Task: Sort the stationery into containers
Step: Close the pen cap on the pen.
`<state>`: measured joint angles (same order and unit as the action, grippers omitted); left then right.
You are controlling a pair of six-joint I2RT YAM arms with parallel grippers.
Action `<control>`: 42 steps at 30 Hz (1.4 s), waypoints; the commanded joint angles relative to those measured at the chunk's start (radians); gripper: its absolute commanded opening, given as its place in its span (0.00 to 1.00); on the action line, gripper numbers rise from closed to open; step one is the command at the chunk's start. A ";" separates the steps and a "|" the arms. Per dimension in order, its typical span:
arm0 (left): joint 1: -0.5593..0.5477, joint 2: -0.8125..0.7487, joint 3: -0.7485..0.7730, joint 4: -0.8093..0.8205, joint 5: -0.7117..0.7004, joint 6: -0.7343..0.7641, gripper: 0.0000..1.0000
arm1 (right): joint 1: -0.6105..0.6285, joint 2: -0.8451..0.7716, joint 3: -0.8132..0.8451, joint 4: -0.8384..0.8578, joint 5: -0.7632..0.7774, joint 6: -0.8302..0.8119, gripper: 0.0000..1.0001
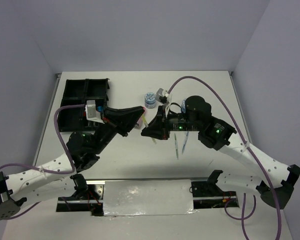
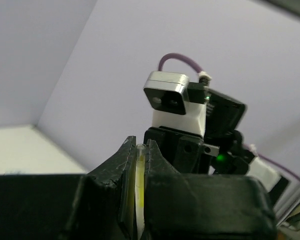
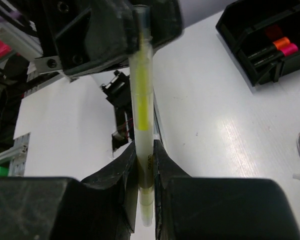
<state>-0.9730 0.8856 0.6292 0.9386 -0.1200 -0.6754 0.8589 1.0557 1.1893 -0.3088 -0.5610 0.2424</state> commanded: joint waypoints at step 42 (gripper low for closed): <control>0.894 0.657 0.842 -1.607 -0.474 0.416 0.00 | -0.210 -0.379 -0.485 0.159 0.351 0.054 1.00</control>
<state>-0.1783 1.4204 1.4330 -0.4629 -0.4911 -0.3183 0.6514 0.7471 0.6662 -0.1024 -0.2394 0.3088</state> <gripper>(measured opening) 0.136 0.997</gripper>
